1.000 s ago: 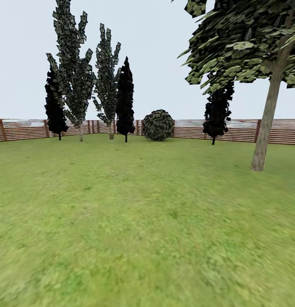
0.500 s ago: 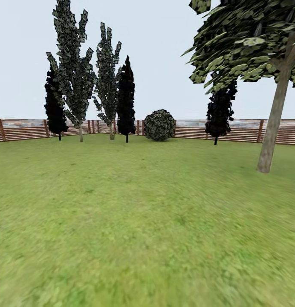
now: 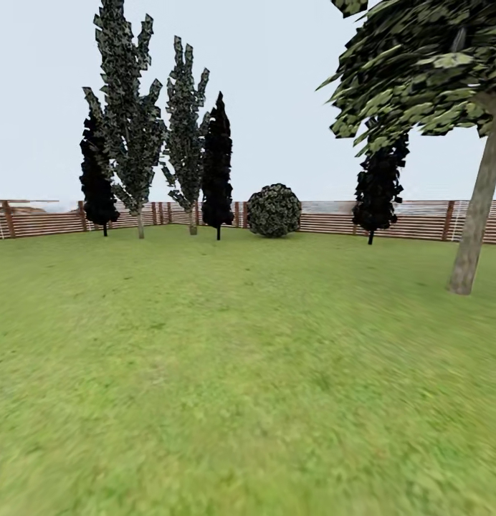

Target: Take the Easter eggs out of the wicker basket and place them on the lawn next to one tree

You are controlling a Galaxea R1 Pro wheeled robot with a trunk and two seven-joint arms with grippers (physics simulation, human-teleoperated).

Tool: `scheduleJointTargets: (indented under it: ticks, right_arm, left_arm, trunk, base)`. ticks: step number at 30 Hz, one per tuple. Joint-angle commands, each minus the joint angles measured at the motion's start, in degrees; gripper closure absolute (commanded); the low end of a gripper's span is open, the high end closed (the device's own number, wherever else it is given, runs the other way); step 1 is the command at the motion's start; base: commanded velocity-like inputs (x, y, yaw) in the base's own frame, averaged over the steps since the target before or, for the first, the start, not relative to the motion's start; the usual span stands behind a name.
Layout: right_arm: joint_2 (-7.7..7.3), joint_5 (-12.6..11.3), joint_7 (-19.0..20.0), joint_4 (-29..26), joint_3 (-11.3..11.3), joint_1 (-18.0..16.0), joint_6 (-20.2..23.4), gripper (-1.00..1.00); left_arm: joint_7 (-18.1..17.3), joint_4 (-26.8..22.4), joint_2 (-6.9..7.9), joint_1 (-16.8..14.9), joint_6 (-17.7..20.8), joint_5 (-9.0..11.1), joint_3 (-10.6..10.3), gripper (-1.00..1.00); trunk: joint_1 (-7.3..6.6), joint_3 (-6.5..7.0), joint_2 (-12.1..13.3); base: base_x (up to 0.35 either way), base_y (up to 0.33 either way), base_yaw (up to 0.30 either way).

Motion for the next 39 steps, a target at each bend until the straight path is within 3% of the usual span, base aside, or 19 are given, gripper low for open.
scheduleJointTargets:
  ticks: [1,18,39]
  right_arm:
    - [0.02,-0.01,0.06,0.07,-0.07,-0.04,-0.2,-1.0]
    - [-0.05,0.08,-0.03,0.22,-0.18,-0.04,-0.17,-1.0]
    - [-0.24,0.07,-0.07,0.34,-0.23,-0.04,-0.08,-1.0]
  left_arm:
    - [-0.18,-0.08,-0.02,0.03,-0.04,0.24,0.04,-1.0]
    - [-0.26,-0.08,-0.07,0.03,-0.04,0.23,0.04,-1.0]
    - [-0.35,-0.08,-0.07,0.03,-0.04,0.31,0.04,-1.0]
  trunk:
    - [0.03,-0.05,-0.02]
    - [0.03,-0.05,-0.02]
    - [0.03,-0.05,-0.02]
  base:
    - [0.304,0.217,0.191]
    - [0.306,0.182,0.248]
    - [0.331,0.016,0.019]
